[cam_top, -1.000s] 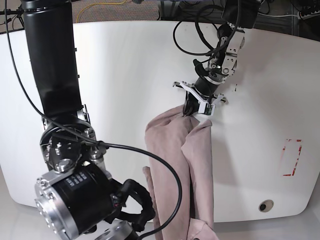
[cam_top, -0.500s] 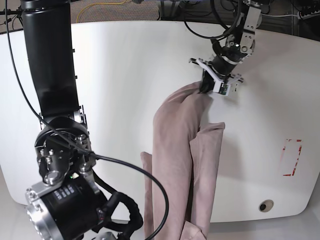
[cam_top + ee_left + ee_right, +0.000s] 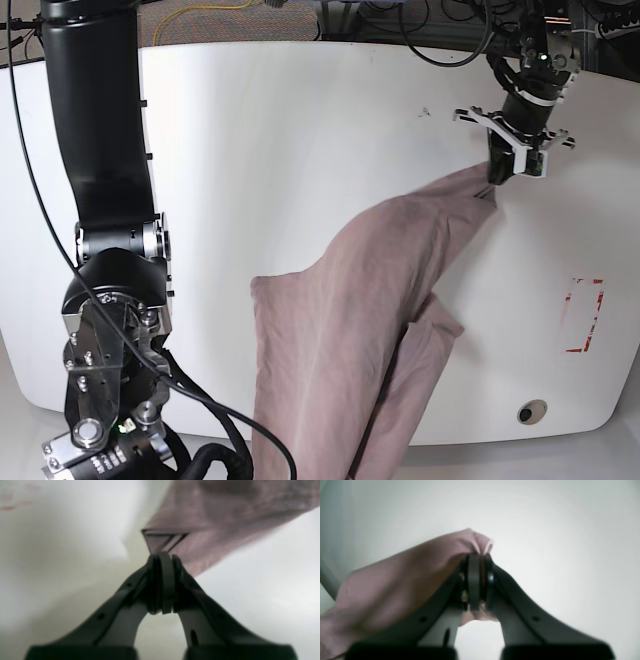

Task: Fold the T-shirt properly
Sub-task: 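Lift and pull the shirt edge with the left gripper, stretching it, then swing the shirt out and lay it flat, both grippers holding corners, then release the right gripper and move it toward the shirt's hem, then lower the right gripper and pinch the shirt hem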

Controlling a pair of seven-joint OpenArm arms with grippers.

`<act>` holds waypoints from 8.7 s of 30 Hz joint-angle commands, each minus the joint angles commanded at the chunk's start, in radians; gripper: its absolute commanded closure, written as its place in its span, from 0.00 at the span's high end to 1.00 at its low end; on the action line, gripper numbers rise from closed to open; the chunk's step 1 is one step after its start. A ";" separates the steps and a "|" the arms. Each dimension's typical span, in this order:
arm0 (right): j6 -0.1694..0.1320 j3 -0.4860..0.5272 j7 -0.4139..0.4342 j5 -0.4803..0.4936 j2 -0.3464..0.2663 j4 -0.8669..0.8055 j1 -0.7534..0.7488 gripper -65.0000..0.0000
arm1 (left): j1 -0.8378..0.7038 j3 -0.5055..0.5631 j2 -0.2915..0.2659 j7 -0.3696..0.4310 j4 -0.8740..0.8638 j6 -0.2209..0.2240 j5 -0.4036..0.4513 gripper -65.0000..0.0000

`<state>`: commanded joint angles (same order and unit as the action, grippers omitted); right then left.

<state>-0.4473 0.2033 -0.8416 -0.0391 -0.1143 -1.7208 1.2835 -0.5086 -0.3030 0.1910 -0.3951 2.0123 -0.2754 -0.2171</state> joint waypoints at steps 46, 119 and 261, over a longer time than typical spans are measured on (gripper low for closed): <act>0.041 -0.098 -0.063 0.002 -0.048 0.308 0.160 0.00 | 0.964 -0.391 0.368 -0.519 0.002 -0.176 0.008 0.00; 0.011 -0.391 -0.091 0.009 -0.147 -0.229 -0.982 0.00 | 0.460 -0.476 0.215 -0.601 -0.003 -0.414 0.002 0.00; -0.077 -0.080 0.660 0.172 -0.035 1.241 -0.603 0.70 | 0.023 -0.583 0.080 -0.600 -0.049 -0.423 0.011 0.00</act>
<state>-0.5240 0.1235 -0.1818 0.1327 -0.1496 -0.4795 0.6805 -0.4856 -0.8861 0.2708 -0.9950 1.9632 -0.6981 -0.2064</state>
